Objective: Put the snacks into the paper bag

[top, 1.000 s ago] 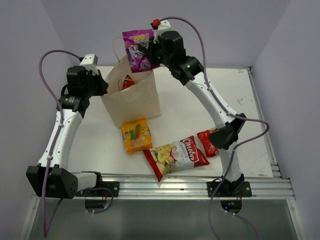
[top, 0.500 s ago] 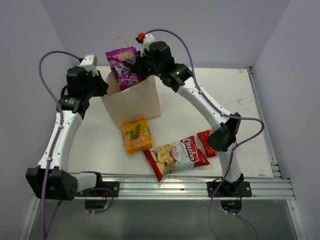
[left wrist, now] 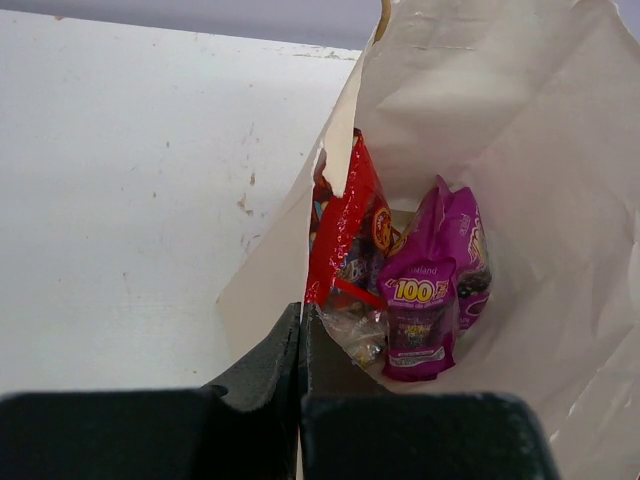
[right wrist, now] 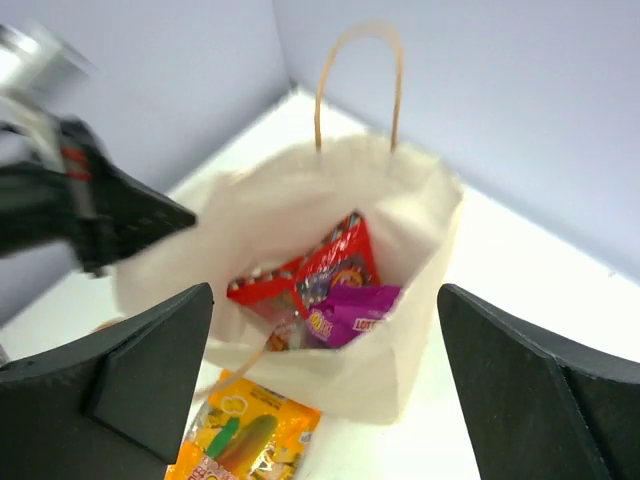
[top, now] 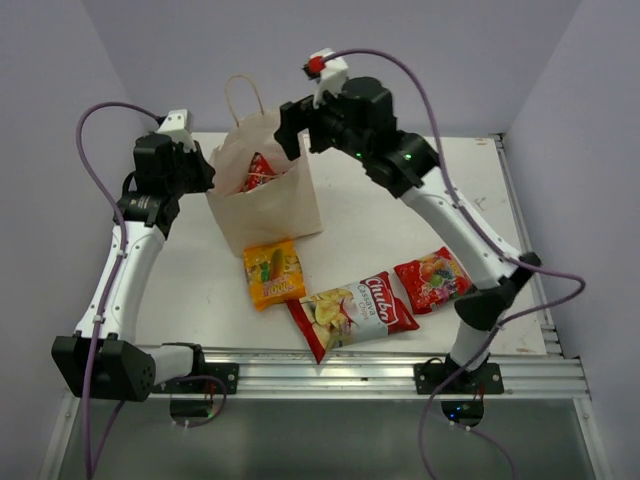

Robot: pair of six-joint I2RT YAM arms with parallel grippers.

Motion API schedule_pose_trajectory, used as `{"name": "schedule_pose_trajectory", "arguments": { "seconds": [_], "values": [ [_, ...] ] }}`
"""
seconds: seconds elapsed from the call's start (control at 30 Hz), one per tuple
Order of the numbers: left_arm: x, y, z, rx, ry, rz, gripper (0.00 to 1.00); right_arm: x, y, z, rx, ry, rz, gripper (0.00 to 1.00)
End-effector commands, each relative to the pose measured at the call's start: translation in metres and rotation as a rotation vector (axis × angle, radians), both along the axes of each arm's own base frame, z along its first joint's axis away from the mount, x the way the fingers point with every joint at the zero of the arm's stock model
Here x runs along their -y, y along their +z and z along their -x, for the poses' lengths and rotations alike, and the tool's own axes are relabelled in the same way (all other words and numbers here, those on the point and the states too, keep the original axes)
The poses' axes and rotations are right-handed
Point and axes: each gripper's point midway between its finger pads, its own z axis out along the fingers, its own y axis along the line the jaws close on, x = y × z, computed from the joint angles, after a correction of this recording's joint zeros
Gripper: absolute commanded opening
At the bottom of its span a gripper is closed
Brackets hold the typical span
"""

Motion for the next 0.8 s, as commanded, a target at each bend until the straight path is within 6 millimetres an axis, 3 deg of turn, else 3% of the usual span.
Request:
{"name": "schedule_pose_trajectory", "arguments": {
  "seconds": [0.0,0.03,0.07,0.1,0.13,0.17,0.2,0.23,0.27,0.37,0.53,0.67,0.77],
  "values": [
    [0.000,0.014,-0.007,0.062,0.014,0.012,0.00,0.059,0.112,0.050,0.247,-0.039,-0.110,0.99],
    [0.000,0.014,-0.008,0.061,0.015,0.015,0.00,0.066,0.103,0.054,0.240,-0.044,-0.071,0.99],
    [0.001,0.014,-0.009,0.062,0.015,0.018,0.00,0.067,0.069,0.053,0.180,-0.045,-0.010,0.99],
    [0.002,0.013,-0.009,0.062,0.012,0.021,0.00,0.077,0.059,0.062,0.181,-0.039,0.035,0.99],
    [0.002,0.015,-0.010,0.065,0.012,0.021,0.00,0.081,0.031,0.067,0.129,-0.024,0.093,0.99],
    [0.002,0.014,-0.011,0.062,0.011,0.021,0.00,0.082,-0.027,0.070,0.030,-0.005,0.185,0.99],
    [0.002,0.014,-0.010,0.062,0.009,0.020,0.00,0.085,-0.055,0.077,-0.022,0.005,0.220,0.99],
    [0.002,0.015,-0.010,0.064,0.009,0.017,0.00,0.091,-0.069,0.087,-0.045,0.017,0.221,0.99],
    [0.001,0.014,-0.010,0.061,0.009,0.014,0.00,0.094,-0.122,0.098,-0.160,0.029,0.267,0.99],
    [0.000,0.011,-0.009,0.050,0.009,-0.001,0.00,0.096,-0.175,0.115,-0.273,0.044,0.295,0.99],
    [0.001,0.007,-0.006,0.034,0.005,-0.004,0.00,0.080,-0.206,0.115,-0.328,0.058,0.279,0.99],
    [0.003,0.003,-0.003,0.022,0.003,-0.003,0.00,0.053,-0.232,0.125,-0.372,0.123,0.269,0.99],
    [0.005,-0.001,0.000,0.011,0.003,-0.001,0.00,0.031,-0.239,0.134,-0.377,0.155,0.231,0.99]
  ]
}}
